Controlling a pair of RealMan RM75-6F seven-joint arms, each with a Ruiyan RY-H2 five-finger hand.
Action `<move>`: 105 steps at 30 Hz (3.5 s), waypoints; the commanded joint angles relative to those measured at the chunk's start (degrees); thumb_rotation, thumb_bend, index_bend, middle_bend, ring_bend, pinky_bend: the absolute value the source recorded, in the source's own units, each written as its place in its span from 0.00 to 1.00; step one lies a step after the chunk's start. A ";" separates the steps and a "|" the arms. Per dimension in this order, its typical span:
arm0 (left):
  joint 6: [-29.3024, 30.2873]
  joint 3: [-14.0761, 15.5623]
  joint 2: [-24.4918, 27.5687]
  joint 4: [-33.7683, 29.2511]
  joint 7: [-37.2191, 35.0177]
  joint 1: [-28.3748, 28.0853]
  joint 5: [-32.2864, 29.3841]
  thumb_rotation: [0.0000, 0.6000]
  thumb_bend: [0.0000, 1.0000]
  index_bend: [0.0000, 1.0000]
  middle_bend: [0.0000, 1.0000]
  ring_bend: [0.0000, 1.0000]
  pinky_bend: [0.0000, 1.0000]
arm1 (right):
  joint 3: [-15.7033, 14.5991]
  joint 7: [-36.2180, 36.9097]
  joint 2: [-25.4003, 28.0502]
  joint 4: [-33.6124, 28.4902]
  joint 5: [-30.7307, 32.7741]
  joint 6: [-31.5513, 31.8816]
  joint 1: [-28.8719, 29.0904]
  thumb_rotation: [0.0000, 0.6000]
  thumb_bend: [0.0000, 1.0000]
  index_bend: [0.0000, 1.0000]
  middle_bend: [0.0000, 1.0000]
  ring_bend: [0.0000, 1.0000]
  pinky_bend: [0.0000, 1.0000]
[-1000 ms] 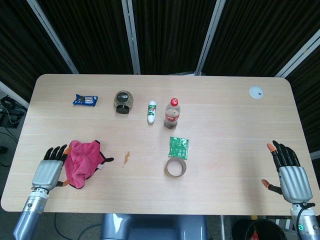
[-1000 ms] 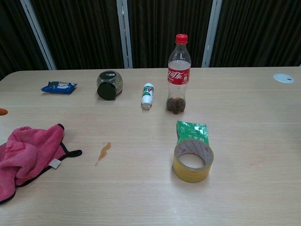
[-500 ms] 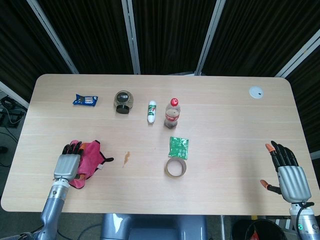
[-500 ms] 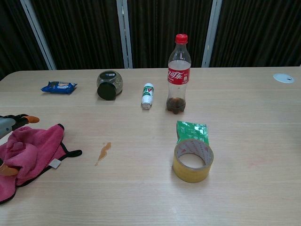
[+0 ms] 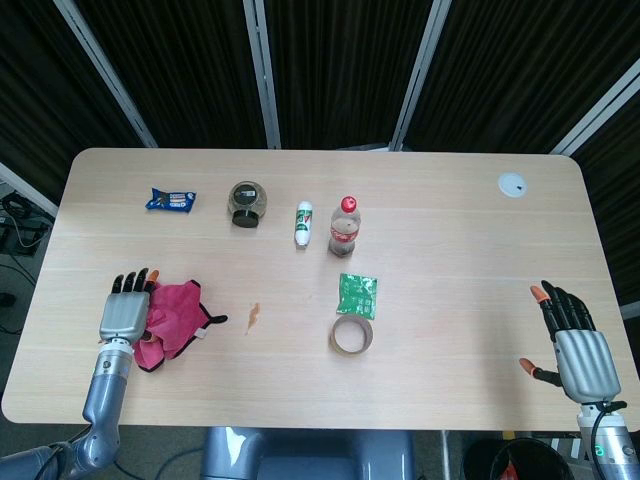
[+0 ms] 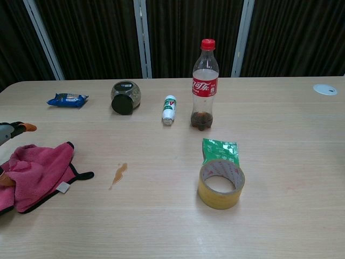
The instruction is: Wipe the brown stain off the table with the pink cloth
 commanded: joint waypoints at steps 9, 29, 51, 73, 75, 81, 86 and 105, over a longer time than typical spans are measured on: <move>-0.46 -1.07 -1.93 3.05 0.23 -2.29 -4.60 1.00 0.04 0.28 0.12 0.10 0.21 | 0.10 0.45 -0.17 0.20 -0.08 0.22 0.01 1.00 0.01 0.02 0.00 0.00 0.08; 0.20 0.54 -5.01 8.02 -2.72 -3.43 -4.40 1.00 0.50 0.73 0.49 0.40 0.52 | 0.15 0.73 -0.09 -0.07 0.39 0.02 -0.03 1.00 0.01 0.02 0.00 0.00 0.08; 4.45 -0.60 -5.59 -0.31 -13.32 -4.71 10.29 1.00 0.59 0.84 0.59 0.50 0.60 | 0.28 1.25 0.14 -0.30 0.83 -0.14 -0.06 1.00 0.01 0.02 0.00 0.00 0.08; 4.18 2.10 -20.10 1.45 -5.04 -8.51 10.15 1.00 0.59 0.85 0.59 0.50 0.60 | 0.62 2.24 0.16 -0.23 1.42 0.14 -0.28 1.00 0.01 0.02 0.00 0.00 0.08; 3.96 2.00 -21.14 3.87 -4.54 -8.98 10.38 1.00 0.59 0.85 0.59 0.50 0.60 | 0.59 2.41 0.24 -0.30 1.38 0.16 -0.32 1.00 0.01 0.02 0.00 0.00 0.08; 3.44 -0.14 -23.46 11.67 -3.59 -10.25 9.68 1.00 0.59 0.85 0.59 0.50 0.60 | 0.59 2.52 0.22 -0.09 1.36 -0.13 -0.17 1.00 0.01 0.02 0.00 0.00 0.08; 2.15 -3.45 -22.88 15.84 -2.66 -11.76 7.78 1.00 0.59 0.85 0.59 0.50 0.60 | 0.65 2.80 0.19 -0.01 1.65 -0.69 0.06 1.00 0.01 0.02 0.00 0.00 0.08; -0.32 -5.09 -14.18 24.15 -4.17 -10.20 5.49 1.00 0.59 0.85 0.59 0.50 0.60 | 0.59 1.78 0.07 -0.13 1.77 -0.86 0.14 1.00 0.01 0.02 0.00 0.00 0.08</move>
